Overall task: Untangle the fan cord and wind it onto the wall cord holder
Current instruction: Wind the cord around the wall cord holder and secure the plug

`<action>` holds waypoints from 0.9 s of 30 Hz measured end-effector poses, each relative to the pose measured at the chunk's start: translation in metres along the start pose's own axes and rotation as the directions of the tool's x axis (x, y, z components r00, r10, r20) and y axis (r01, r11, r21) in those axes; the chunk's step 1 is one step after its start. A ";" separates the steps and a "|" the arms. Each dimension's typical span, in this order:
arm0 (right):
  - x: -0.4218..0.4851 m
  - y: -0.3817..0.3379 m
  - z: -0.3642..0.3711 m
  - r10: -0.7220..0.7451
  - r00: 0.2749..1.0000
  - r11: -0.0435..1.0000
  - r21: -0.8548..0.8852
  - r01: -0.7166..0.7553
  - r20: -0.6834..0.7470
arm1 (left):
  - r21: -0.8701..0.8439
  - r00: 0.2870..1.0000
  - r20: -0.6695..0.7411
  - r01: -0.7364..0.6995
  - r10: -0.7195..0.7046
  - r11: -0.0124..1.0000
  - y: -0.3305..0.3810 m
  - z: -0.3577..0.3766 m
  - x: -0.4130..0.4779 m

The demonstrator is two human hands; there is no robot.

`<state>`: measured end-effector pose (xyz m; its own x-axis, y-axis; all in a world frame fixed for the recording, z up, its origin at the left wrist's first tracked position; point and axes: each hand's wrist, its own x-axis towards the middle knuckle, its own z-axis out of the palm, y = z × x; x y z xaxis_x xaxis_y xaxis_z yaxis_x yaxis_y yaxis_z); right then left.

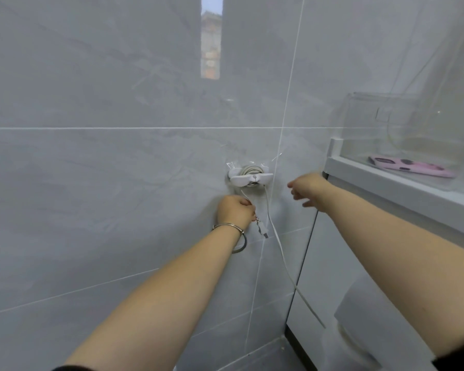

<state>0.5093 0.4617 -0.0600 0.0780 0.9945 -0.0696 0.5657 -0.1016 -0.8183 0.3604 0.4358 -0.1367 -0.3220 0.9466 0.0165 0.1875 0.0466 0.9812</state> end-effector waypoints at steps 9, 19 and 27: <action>0.005 0.023 0.013 0.049 0.971 0.978 -0.207 0.000 0.233 | -0.551 0.929 0.321 0.342 -0.185 0.761 0.039 0.015 -0.022; 0.021 0.011 0.017 -0.252 0.967 0.905 -0.365 0.218 -0.045 | -0.551 0.937 0.337 0.271 -0.087 0.789 0.031 -0.001 -0.022; 0.024 -0.012 0.012 -0.428 0.880 0.787 -0.563 0.251 -0.205 | -0.518 0.950 0.303 0.231 -0.076 0.823 0.031 -0.034 -0.019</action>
<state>0.4944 0.4873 -0.0590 -0.0050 0.9139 0.4059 0.9272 0.1562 -0.3404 0.3411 0.4081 -0.0997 -0.0389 0.9924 -0.1168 -0.4009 0.0916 0.9115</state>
